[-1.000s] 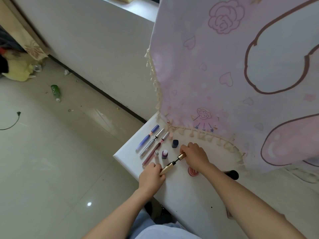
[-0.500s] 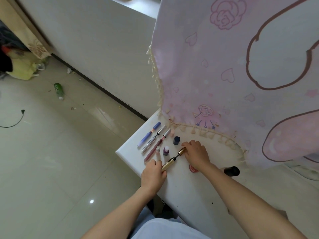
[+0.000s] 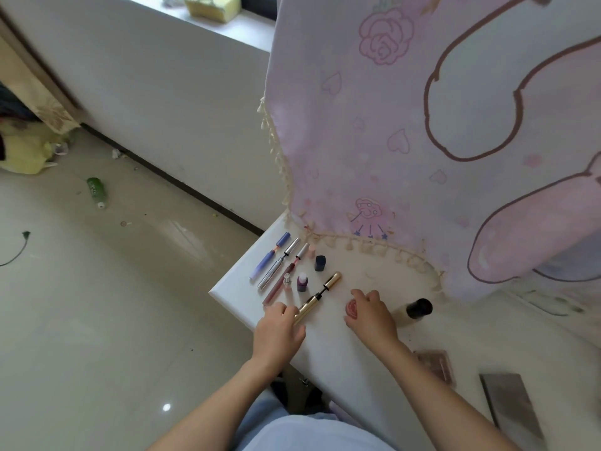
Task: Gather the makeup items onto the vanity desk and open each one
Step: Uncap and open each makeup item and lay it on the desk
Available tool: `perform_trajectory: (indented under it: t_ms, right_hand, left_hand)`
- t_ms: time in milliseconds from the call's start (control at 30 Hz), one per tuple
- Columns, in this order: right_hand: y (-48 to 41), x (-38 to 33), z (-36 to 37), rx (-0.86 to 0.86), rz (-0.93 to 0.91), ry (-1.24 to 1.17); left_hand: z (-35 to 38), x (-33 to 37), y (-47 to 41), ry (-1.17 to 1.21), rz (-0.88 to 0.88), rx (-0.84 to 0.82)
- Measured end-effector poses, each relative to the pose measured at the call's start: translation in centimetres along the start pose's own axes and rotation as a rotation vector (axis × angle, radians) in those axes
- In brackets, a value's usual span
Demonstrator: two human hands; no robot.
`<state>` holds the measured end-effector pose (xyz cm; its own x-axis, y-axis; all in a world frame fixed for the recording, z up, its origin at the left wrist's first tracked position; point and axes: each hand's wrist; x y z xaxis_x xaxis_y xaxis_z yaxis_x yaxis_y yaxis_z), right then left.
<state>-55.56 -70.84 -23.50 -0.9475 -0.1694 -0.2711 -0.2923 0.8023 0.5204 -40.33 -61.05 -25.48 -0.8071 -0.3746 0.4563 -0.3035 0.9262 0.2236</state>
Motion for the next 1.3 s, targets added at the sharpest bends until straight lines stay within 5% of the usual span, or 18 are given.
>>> perform_trajectory:
  t_ms: [267, 500, 633, 900, 1300]
  right_hand:
    - [0.7, 1.0, 0.5, 0.052, -0.026, -0.041]
    - [3.7, 0.3, -3.7, -0.037, 0.034, -1.027]
    - [6.8, -0.5, -7.0, -0.181, -0.116, -1.248]
    - [9.6, -1.5, -9.9, -0.122, -0.203, -1.299]
    - [9.3, -5.6, -10.7, -0.018, -0.334, -1.228]
  left_hand:
    - [-1.4, 1.8, 0.6, 0.017, 0.058, -0.051]
    - [-4.1, 4.4, 1.5, 0.402, 0.092, 0.005]
    - [-7.1, 6.2, 1.8, 0.654, 0.204, -0.05]
    - [-10.4, 8.9, 1.2, 0.771, 0.379, -0.11]
    - [-14.3, 6.5, -0.2, 0.99, 0.352, -0.228]
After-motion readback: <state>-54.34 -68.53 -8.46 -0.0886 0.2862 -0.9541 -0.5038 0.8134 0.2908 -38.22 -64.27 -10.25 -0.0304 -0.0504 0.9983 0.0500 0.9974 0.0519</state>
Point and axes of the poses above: each hand's wrist, its own y-axis away from the middle knuckle, its own z-axis out of the palm, x = y × z, and after that the axes turned 2 degrees about -x, right-handed
